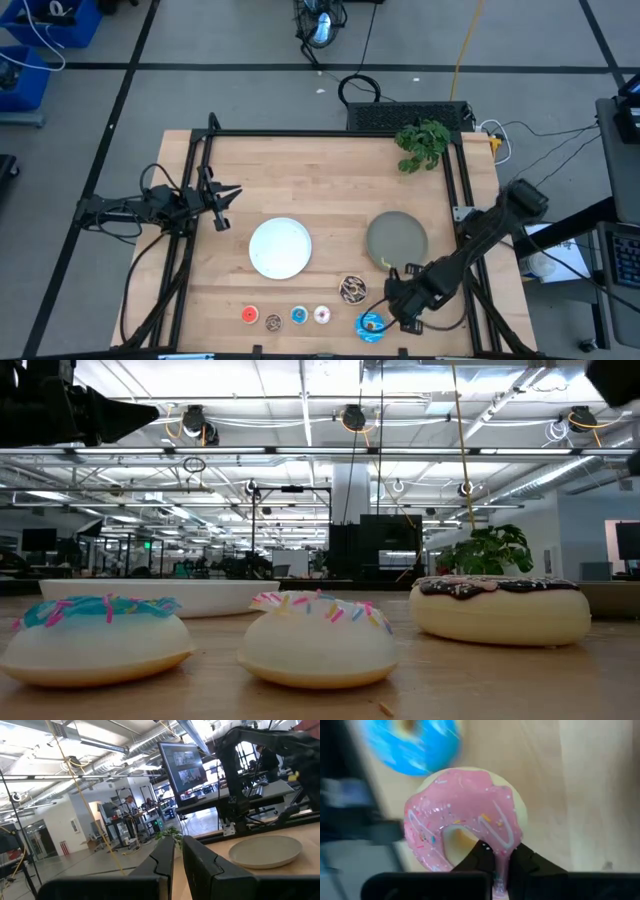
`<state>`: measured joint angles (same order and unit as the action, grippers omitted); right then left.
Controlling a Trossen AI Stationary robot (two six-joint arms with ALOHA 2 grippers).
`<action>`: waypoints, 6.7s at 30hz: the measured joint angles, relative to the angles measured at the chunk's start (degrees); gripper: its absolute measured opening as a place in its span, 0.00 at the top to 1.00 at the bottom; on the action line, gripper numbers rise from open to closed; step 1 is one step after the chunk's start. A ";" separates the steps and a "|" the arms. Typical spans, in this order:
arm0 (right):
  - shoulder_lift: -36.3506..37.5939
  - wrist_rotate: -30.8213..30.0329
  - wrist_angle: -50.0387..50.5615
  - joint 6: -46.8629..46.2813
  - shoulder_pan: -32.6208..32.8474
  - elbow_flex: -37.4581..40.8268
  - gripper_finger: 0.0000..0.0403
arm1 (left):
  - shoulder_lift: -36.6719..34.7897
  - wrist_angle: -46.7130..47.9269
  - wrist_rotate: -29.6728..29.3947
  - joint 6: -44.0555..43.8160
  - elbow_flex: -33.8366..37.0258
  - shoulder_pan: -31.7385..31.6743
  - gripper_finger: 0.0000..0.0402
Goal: Pick & Place donuts
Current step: Put the big pink donut on the gray plate, then put the big black donut on the gray plate
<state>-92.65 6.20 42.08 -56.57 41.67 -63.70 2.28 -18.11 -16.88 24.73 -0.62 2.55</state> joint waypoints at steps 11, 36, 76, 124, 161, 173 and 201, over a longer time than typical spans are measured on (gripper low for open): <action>6.27 -3.15 18.61 1.67 -1.42 -12.44 0.98 | 0.01 0.04 -0.15 -0.92 0.00 -0.01 0.88; 4.40 -3.15 29.54 1.72 -3.24 -24.41 0.98 | 0.02 1.53 -0.24 -2.58 0.00 -0.02 0.88; 4.47 -0.09 18.07 40.60 -44.57 2.28 0.98 | 0.02 0.26 -0.24 -2.40 0.00 0.00 0.88; 4.43 -4.90 26.10 38.89 -42.94 -3.41 0.58 | 0.00 0.38 -0.24 -2.12 0.00 -0.02 0.88; -12.77 -9.15 12.63 25.56 -8.15 -22.86 1.00 | 0.00 -0.17 -0.26 1.07 0.00 -0.02 0.88; -12.71 -15.40 6.28 30.91 -10.53 -29.90 1.00 | 0.00 -0.17 -0.26 1.05 0.00 -0.01 0.88; -19.57 -15.02 11.64 45.16 -17.22 -37.11 0.52 | 0.00 0.19 -0.24 1.07 0.00 -0.02 0.88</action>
<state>-112.22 -8.82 53.72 -11.41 24.45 -100.81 2.28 -17.92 -17.13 25.80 -0.62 2.52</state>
